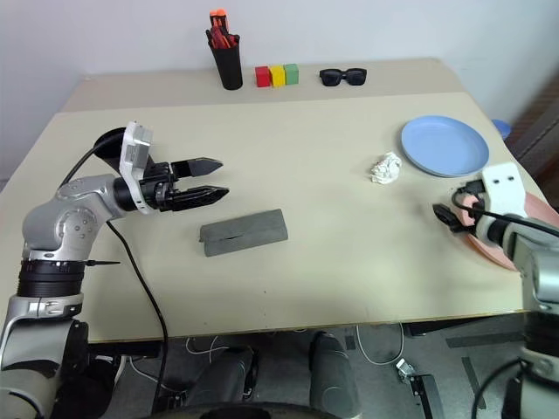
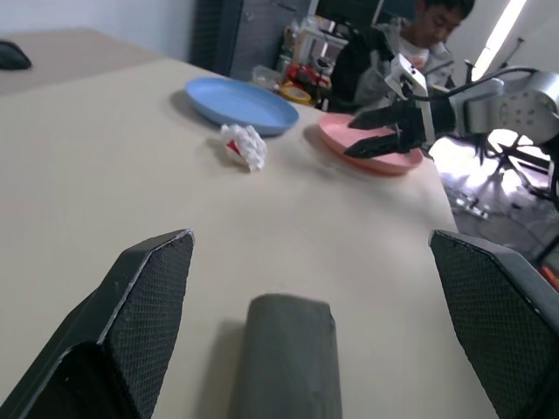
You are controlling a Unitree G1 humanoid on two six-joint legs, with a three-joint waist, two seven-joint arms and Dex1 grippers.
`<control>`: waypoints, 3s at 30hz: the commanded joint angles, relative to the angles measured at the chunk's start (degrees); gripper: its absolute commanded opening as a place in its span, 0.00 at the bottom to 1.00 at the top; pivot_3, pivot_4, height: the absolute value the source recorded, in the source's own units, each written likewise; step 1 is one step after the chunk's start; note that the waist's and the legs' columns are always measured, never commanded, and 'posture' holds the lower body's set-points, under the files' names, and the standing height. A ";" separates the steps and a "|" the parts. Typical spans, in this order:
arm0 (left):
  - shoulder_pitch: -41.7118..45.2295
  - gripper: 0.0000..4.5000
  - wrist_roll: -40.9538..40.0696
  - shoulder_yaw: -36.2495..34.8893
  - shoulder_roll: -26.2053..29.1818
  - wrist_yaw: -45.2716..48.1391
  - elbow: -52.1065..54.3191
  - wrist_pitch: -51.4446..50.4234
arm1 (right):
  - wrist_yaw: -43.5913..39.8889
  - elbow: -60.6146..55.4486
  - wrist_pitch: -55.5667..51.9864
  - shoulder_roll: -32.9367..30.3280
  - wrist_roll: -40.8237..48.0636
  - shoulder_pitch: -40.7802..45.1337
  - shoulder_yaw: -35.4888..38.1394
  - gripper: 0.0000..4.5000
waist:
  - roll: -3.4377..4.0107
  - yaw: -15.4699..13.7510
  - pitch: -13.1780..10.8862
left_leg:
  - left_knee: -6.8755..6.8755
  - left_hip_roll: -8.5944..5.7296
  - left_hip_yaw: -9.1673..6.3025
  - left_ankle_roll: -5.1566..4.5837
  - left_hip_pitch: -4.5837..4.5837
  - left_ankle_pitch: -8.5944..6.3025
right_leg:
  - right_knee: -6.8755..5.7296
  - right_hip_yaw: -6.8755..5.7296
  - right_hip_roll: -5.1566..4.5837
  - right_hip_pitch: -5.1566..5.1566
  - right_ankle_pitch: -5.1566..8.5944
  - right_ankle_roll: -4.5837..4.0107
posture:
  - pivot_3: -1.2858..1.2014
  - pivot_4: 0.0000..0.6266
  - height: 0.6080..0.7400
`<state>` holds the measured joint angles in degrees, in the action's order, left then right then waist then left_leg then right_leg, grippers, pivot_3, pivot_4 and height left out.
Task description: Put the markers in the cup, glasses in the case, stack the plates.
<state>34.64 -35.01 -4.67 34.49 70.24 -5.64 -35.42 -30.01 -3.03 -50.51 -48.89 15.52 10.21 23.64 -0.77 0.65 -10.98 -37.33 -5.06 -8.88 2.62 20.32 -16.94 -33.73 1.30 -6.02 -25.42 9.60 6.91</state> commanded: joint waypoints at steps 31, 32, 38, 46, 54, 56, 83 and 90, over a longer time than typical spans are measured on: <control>-5.93 1.00 -2.12 -2.75 0.48 -8.33 12.36 0.48 | 3.43 58.00 49.19 5.79 -19.13 46.00 -21.63 0.02 | 0.08 0.30 -0.05 | 0.11 0.06 0.35 0.15 0.07 0.08 | 0.43 0.17 0.02 -0.05 -0.14 0.15 | 0.52 0.24 1.00; -6.72 1.00 -2.66 -3.23 0.62 -9.31 13.77 -0.30 | 4.08 61.89 51.18 6.19 -20.42 47.73 -22.65 0.02 | 0.07 0.35 -0.06 | 0.11 0.06 0.39 0.15 0.11 0.08 | 0.48 0.19 0.01 -0.06 -0.16 0.17 | 0.52 0.24 1.00; -9.96 1.00 -5.28 -5.61 1.42 -13.95 19.83 -3.54 | 0.25 71.49 55.38 9.04 -18.68 51.25 -21.41 0.43 | 0.07 0.55 -0.06 | 0.19 0.06 0.44 0.11 0.08 0.05 | 0.54 0.22 0.00 -0.05 -0.17 0.19 | 0.52 0.24 1.00; -9.18 1.00 -5.63 -5.32 2.19 -13.96 18.22 -3.02 | -3.35 68.87 53.40 10.96 -11.44 52.56 -15.03 0.99 | 0.09 1.17 -0.06 | 0.14 0.07 0.52 0.06 0.02 0.03 | 0.48 0.29 0.02 -0.04 -0.19 0.17 | 0.52 0.24 1.00; -7.16 1.00 -4.55 -3.51 1.35 -12.17 14.46 -0.48 | -4.96 55.25 45.04 15.75 -8.66 43.17 -14.53 0.99 | 0.07 1.87 -0.03 | 0.15 0.10 0.51 0.05 0.00 0.02 | 0.45 0.28 0.04 -0.04 -0.19 0.17 | 0.52 0.24 1.00; -6.91 1.00 -4.46 -3.18 1.47 -11.77 14.13 -0.08 | -4.27 54.18 44.06 16.59 -9.00 41.73 -14.91 0.99 | 0.08 1.85 -0.04 | 0.14 0.09 0.52 0.05 0.02 0.02 | 0.45 0.29 0.04 -0.05 -0.20 0.18 | 0.52 0.24 1.00; -7.36 1.00 -5.20 -4.14 1.49 -15.76 17.00 -1.55 | 12.63 73.62 55.72 11.55 -15.26 52.21 -14.74 0.27 | 0.05 2.04 -0.02 | 0.13 0.09 0.55 -0.01 0.01 -0.02 | 0.49 0.32 0.04 -0.03 -0.24 0.18 | 0.52 0.24 1.00; -8.49 1.00 -5.30 -4.97 2.31 -15.42 17.73 -1.65 | 16.20 75.81 59.77 11.48 -18.21 54.02 -16.20 0.93 | 0.07 2.31 -0.03 | 0.13 0.10 0.66 0.02 -0.01 0.00 | 0.46 0.41 0.05 -0.05 -0.24 0.18 | 0.52 0.24 1.00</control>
<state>26.45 -39.49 -7.85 35.95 54.61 10.85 -37.90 -14.62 74.33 6.62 -36.84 -2.49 61.49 7.10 -0.70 2.96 -11.01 -37.20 -4.97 -8.21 2.65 20.30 -16.93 -33.27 1.71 -5.97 -25.47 9.36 7.08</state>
